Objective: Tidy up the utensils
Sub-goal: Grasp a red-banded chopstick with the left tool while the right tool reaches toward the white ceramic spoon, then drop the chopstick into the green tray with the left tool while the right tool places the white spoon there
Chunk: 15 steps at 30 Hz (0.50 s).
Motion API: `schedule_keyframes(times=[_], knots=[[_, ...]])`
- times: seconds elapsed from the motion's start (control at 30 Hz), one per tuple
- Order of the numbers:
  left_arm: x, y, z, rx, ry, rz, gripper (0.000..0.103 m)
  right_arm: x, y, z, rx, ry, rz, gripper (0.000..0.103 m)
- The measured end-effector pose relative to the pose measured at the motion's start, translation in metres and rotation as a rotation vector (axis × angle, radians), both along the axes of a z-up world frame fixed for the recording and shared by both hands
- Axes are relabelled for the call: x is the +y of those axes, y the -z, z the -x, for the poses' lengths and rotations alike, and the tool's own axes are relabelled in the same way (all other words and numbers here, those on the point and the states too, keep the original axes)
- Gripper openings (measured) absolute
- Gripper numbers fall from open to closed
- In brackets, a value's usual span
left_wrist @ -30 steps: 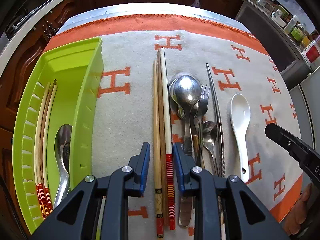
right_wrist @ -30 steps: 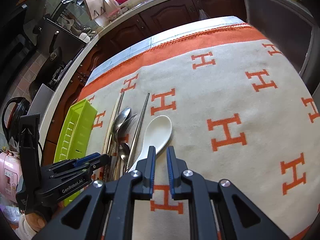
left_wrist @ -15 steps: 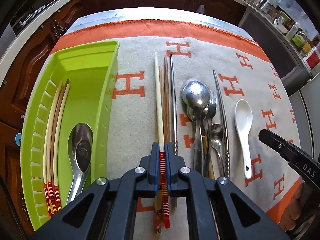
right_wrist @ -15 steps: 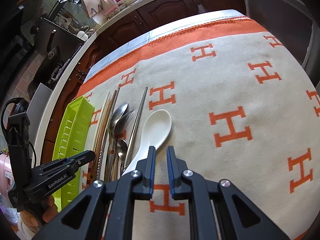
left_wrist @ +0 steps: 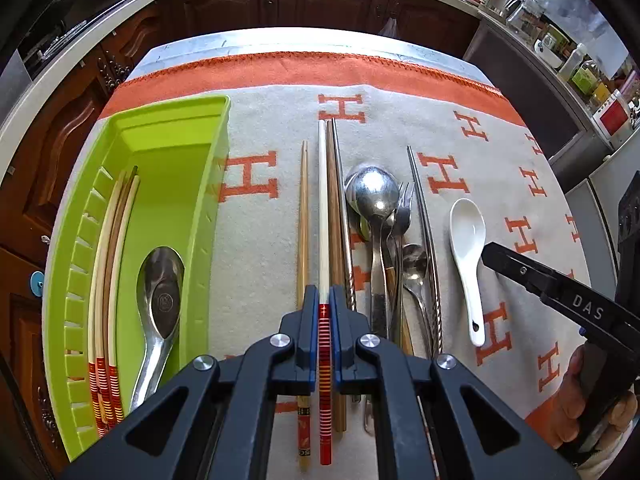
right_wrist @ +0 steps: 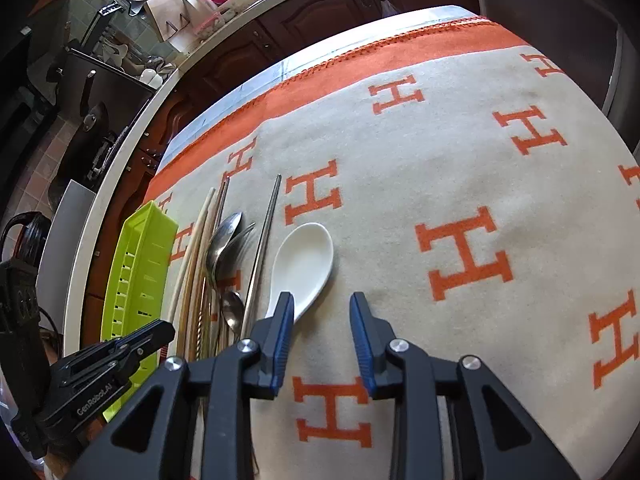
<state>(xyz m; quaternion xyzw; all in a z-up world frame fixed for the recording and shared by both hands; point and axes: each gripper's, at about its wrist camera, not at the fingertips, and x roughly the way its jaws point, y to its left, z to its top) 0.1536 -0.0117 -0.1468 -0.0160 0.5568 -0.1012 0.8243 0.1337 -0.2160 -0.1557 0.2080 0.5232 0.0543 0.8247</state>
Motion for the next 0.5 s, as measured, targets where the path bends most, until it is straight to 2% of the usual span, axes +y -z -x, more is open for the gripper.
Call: schedule_keyframes(times=[0.17, 0.4, 0.47, 0.5], knots=[[0.006, -0.014, 0.003, -0.024, -0.010, 0.018, 0.003, 0.009, 0.000, -0.010, -0.025, -0.007, 0.073, 0.030], [0.021, -0.038, 0.010, -0.074, -0.032, 0.039, 0.003, 0.032, 0.001, -0.019, -0.089, -0.055, 0.236, 0.030], [0.030, -0.047, 0.012, -0.094, -0.048, 0.043, 0.003, 0.035, 0.001, -0.018, -0.096, -0.060, 0.254, 0.023], [0.034, -0.051, 0.013, -0.104, -0.057, 0.040, 0.003, 0.035, 0.002, -0.018, -0.095, -0.064, 0.257, 0.009]])
